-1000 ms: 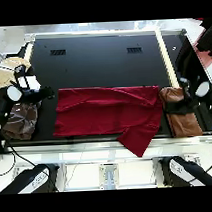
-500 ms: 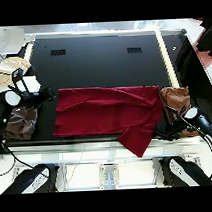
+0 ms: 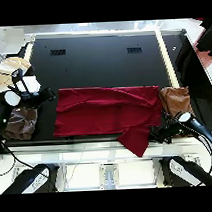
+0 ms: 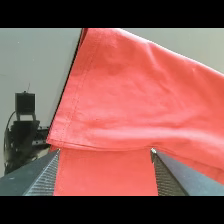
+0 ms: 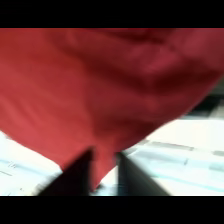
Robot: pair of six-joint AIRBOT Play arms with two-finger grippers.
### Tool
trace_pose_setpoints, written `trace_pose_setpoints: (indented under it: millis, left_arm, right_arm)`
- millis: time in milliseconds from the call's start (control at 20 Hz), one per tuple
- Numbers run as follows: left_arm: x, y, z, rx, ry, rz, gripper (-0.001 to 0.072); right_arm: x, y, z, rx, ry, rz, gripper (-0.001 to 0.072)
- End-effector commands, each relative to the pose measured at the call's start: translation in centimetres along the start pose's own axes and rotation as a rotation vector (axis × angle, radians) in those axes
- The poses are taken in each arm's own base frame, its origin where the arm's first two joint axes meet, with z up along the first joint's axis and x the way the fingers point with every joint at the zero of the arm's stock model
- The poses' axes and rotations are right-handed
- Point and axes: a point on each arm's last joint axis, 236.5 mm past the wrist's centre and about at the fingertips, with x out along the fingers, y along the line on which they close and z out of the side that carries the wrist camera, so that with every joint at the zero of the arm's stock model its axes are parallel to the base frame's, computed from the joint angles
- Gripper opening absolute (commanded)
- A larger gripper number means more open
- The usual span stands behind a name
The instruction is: Fold the shirts.
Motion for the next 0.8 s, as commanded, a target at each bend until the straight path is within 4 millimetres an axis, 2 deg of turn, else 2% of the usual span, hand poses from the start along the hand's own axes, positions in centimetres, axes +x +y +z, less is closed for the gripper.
trace_pose_setpoints:
  millis: [0, 50, 150, 200, 350, 450, 600, 750]
  left_arm:
    - [-0.1, 0.1, -0.2, -0.014, 0.009, 0.003, 0.064]
    - [-0.2, 0.5, -0.2, -0.051, 0.006, 0.012, 0.0635]
    - [-1.0, 2.4, -0.3, -0.185, -0.01, 0.051, 0.0486]
    - [-1.4, 3.8, -1.5, -0.237, 0.009, 0.082, 0.0471]
    - [-2.2, 8.5, -7.6, -0.442, 0.097, 0.179, 0.0471]
    - [-2.3, 10.6, -11.2, -0.609, 0.098, 0.208, 0.047]
    - [-1.4, 10.3, -16.0, -0.777, 0.163, 0.152, 0.0463]
    - [0.1, 8.8, -18.3, -0.841, 0.238, 0.082, 0.0463]
  right_arm:
    - [0.4, 2.0, 0.9, -0.028, -0.032, 0.077, 0.0014]
    - [0.2, 2.6, 1.1, -0.034, -0.038, 0.102, 0.0014]
    - [-0.2, 3.3, 1.3, -0.05, -0.042, 0.121, 0.0014]
    - [-0.4, 3.5, 1.4, -0.065, -0.045, 0.123, 0.0014]
    - [-0.9, 3.8, 1.6, -0.087, -0.064, 0.126, 0.0014]
    - [-1.1, 4.0, 1.5, -0.107, -0.071, 0.127, 0.0014]
    - [-1.2, 4.1, 1.6, -0.123, -0.078, 0.13, 0.0014]
    - [-1.2, 4.1, 1.6, -0.123, -0.079, 0.129, 0.0014]
